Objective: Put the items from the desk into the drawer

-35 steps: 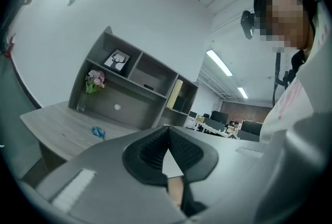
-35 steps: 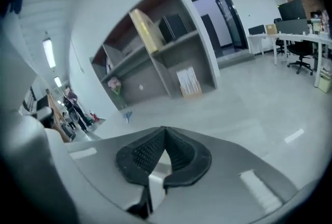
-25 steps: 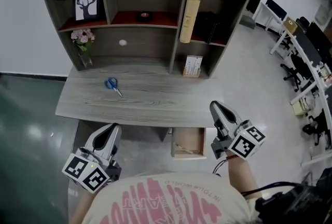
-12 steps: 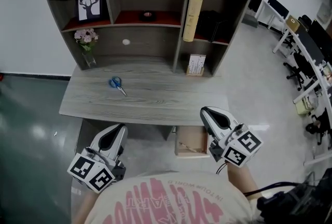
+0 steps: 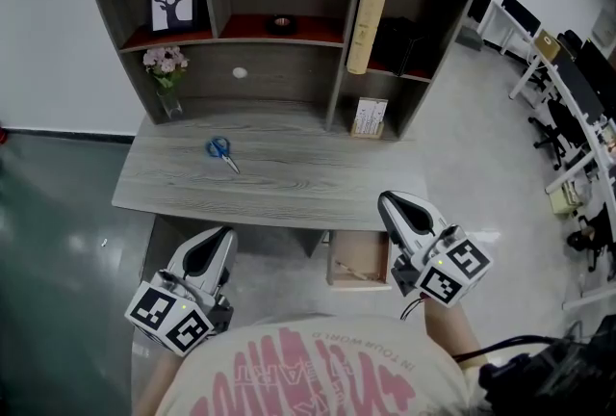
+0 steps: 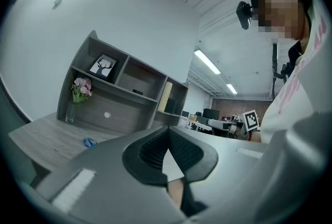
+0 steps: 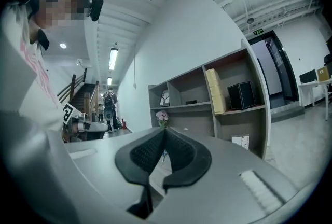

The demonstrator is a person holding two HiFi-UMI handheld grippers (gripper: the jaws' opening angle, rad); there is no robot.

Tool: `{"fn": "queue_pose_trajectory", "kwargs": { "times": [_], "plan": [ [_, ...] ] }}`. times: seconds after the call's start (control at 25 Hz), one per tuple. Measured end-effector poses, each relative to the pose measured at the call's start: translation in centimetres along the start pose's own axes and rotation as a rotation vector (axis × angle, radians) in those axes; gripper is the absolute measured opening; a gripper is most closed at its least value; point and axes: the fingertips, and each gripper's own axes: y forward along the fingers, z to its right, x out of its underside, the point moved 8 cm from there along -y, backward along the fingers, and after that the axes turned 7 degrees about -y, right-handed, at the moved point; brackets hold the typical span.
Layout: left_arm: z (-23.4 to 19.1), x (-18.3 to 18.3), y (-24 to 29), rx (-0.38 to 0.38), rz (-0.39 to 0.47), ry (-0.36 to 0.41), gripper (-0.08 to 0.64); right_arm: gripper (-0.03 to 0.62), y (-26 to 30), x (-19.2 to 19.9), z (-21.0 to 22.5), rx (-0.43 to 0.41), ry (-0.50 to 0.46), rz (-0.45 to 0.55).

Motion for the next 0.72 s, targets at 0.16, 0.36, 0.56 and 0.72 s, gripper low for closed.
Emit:
{"fn": "queue_pose_trajectory", "kwargs": {
  "times": [0.16,0.36,0.56,0.72],
  "plan": [
    [-0.1,0.1,0.0,0.006,-0.009,0.016,0.018,0.005,0.2,0.0,-0.1,0.000,-0.005,-0.004],
    [-0.6,-0.4,-0.4,0.045,0.060,-0.051,0.020,0.005,0.6,-0.2,-0.2,-0.003,0.006,-0.004],
    [-1.5,-0.8,-1.9,0.005,0.066,-0.038,0.020,0.005,1.8,-0.1,-0.7,-0.021,0.019,0.002],
    [-2.8,-1.0,-4.7,-0.049,0.084,-0.032,0.020,0.005,4.1,0.1,-2.1,-0.053,0.026,0.008]
  ]
}}
